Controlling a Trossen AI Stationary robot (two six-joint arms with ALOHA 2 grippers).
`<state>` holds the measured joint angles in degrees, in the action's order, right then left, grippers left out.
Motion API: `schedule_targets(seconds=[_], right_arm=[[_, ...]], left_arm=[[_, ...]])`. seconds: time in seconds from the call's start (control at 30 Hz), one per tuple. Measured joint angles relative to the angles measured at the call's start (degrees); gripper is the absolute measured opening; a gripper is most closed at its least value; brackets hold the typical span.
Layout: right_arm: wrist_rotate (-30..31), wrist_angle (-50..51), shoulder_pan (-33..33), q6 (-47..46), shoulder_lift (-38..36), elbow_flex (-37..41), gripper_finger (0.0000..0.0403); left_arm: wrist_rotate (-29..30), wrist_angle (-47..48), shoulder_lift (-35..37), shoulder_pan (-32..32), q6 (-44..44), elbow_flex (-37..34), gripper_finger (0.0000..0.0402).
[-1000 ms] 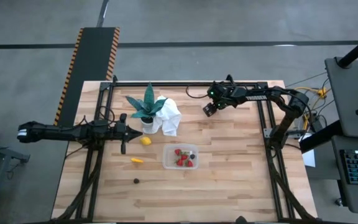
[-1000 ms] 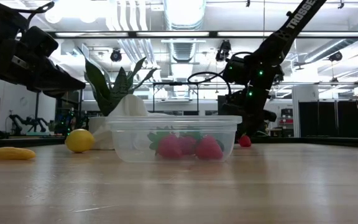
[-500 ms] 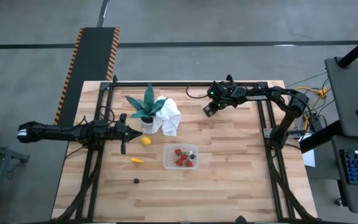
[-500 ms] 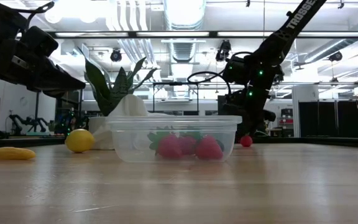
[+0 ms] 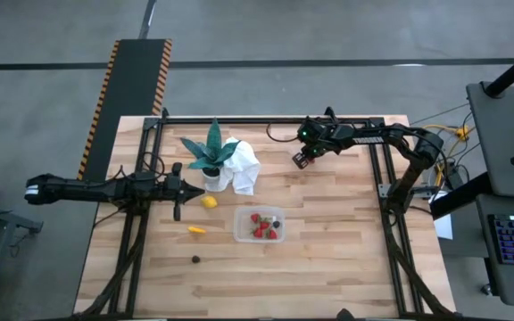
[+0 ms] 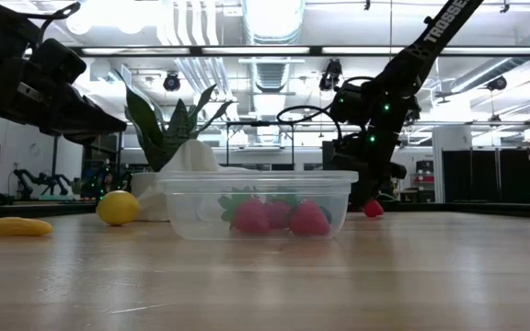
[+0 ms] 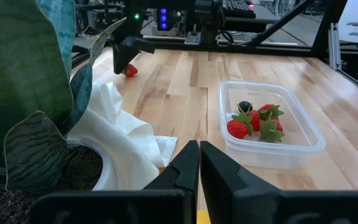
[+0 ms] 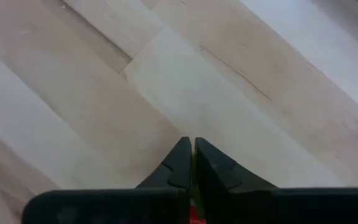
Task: Pick and placing Produce into tupperware
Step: Put the strawberry into the bin
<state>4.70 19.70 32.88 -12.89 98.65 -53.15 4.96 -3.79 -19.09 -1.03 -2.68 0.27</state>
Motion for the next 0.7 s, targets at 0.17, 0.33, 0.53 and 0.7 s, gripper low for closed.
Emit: schedule_targets(seconds=[0.17,0.33,0.53,0.7], right_arm=[[-0.5,0.0,0.0,0.1,-0.2,0.0,0.0009],[-1.1,0.3,0.0,0.7,-2.1,0.0,0.0009],[-5.0,0.4,-0.9,0.7,-6.3,0.0,0.0009],[-7.9,-0.8,-5.3,-2.4,-10.6,0.0,0.0008]], left_arm=[[0.0,0.0,0.0,0.0,0.0,0.0,0.0000],[0.0,0.0,0.0,0.0,0.0,0.0,0.0000],[0.0,0.0,0.0,0.0,0.0,0.0,0.0000],[0.0,0.0,0.0,0.0,0.0,0.0,0.0000]])
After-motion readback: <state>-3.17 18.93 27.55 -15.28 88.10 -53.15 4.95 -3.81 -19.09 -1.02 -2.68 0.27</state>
